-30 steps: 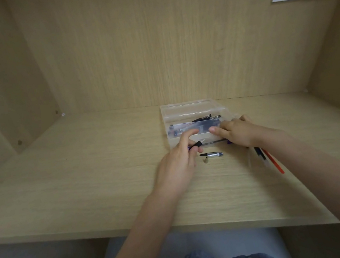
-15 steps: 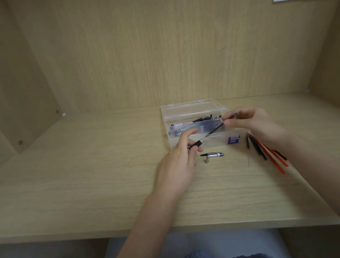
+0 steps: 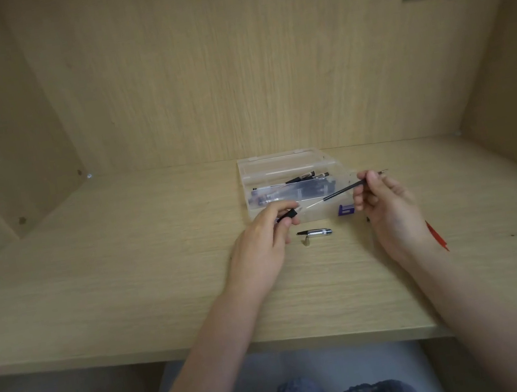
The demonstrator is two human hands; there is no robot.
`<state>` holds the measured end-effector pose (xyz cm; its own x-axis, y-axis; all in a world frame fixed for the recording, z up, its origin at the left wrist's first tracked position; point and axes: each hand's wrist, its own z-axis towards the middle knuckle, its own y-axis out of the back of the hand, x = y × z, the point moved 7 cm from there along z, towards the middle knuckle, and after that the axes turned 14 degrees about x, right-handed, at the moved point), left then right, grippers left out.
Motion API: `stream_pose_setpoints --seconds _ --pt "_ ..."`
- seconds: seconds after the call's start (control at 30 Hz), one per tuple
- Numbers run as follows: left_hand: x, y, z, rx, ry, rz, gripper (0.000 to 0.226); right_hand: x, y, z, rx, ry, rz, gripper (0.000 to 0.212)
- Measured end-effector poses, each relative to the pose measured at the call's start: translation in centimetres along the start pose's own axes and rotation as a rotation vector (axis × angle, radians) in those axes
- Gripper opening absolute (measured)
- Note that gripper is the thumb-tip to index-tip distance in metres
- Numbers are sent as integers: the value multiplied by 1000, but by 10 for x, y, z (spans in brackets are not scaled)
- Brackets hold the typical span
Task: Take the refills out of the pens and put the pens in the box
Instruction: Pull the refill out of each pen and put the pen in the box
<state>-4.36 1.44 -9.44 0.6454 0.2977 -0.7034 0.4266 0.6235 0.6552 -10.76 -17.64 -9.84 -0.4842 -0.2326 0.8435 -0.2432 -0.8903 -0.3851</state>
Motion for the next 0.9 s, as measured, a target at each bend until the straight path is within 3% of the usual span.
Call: stream_pose_setpoints --seconds 0.63,0.9 --pt "-2 0 0 0 -51 20 30 -1 -4 -1 -2 26 33 22" --pt "-1 0 0 12 -44 47 30 2 -6 -4 -4 2 -59 21"
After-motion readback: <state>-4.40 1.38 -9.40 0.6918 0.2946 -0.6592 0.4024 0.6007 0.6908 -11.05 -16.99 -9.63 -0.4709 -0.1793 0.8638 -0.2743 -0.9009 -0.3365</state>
